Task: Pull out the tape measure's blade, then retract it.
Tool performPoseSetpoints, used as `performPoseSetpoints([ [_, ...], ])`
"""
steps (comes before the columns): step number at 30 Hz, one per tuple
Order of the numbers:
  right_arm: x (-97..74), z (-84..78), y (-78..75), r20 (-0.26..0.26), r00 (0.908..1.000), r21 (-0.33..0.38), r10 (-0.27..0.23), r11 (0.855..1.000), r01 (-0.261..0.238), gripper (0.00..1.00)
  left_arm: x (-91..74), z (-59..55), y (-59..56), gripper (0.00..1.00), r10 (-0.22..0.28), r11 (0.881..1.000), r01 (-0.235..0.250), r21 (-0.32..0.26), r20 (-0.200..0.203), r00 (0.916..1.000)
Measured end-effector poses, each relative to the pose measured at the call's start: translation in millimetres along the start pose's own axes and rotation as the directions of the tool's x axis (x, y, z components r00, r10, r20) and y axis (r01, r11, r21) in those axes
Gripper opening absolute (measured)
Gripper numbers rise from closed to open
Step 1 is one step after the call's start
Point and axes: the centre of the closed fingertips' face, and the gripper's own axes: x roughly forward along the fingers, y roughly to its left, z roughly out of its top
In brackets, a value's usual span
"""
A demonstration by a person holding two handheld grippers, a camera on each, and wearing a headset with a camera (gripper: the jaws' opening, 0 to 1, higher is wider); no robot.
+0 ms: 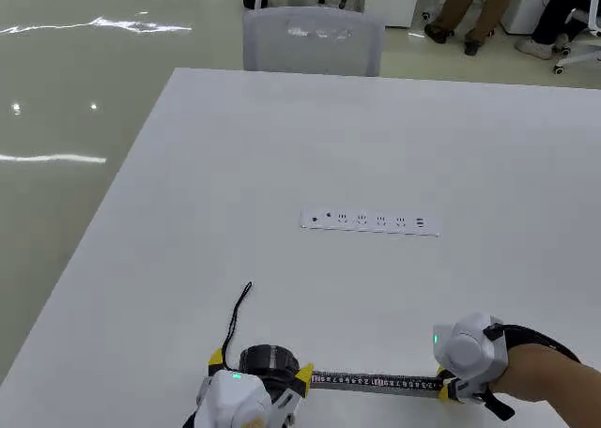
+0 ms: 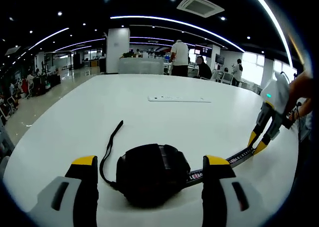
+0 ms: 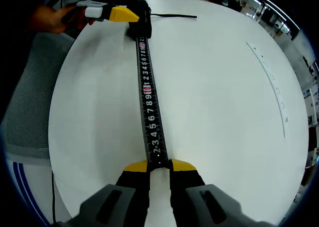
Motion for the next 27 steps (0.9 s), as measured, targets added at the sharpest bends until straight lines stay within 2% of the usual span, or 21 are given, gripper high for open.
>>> performPoseSetpoints([
  [1,-0.3,0.3,0.3,-0.001,1.0,-0.002,0.0,1.0,0.0,0.14,1.9,0.6,-0.6,0.82,-0.003,1.0,0.003,-0.007,0.002,1.0],
  [3,-0.8,0.7,0.9,0.0,1.0,0.0,-0.001,1.0,0.001,0.14,3.5,-3.1,-5.9,0.79,-0.023,1.0,0.023,-0.018,-0.02,0.9995],
  [5,0.1,0.7,0.3,0.001,1.0,-0.001,-0.001,1.0,0.001,0.14,4.9,-4.0,-5.4,0.77,-0.005,1.0,0.005,0.02,-0.026,0.9997],
  [8,0.1,1.4,0.5,-0.002,1.0,-0.005,-0.005,1.0,0.005,0.14,6.0,-6.0,-4.3,0.74,0.0,1.0,-0.001,-0.03,-0.042,0.9991],
  [12,-0.1,2.6,0.3,-0.002,1.0,0.006,-0.005,1.0,0.005,0.14,10.1,-4.0,-8.4,0.72,0.002,1.0,-0.002,-0.005,-0.049,0.9988],
  [15,-0.3,3.5,0.8,-0.002,1.0,0.008,-0.004,1.0,0.004,0.14,11.4,-4.6,-6.3,0.7,0.013,1.0,-0.013,-0.017,-0.053,0.9985],
  [18,-0.2,3.3,1.1,-0.007,1.0,0.008,-0.005,1.0,0.005,0.14,9.9,-7.1,-0.7,0.63,0.034,0.999,-0.034,0.011,-0.072,0.9968],
  [19,-0.5,3.4,1.2,-0.007,1.0,0.008,-0.005,1.0,0.005,0.14,11.4,-7.2,-2.5,0.63,0.019,1.0,-0.019,-0.002,-0.068,0.9975],
  [25,0.1,1.8,0.1,-0.009,0.9999,0.013,-0.006,1.0,0.006,0.14,9.9,-10.2,-4.1,0.63,0.022,1.0,-0.021,0.015,-0.07,0.9973],
  [27,-0.3,1.8,0.3,-0.01,0.9999,0.013,-0.006,1.0,0.006,0.14,12.9,-13.6,-1.5,0.62,0.025,0.999,-0.023,0.023,-0.077,0.9968],
])
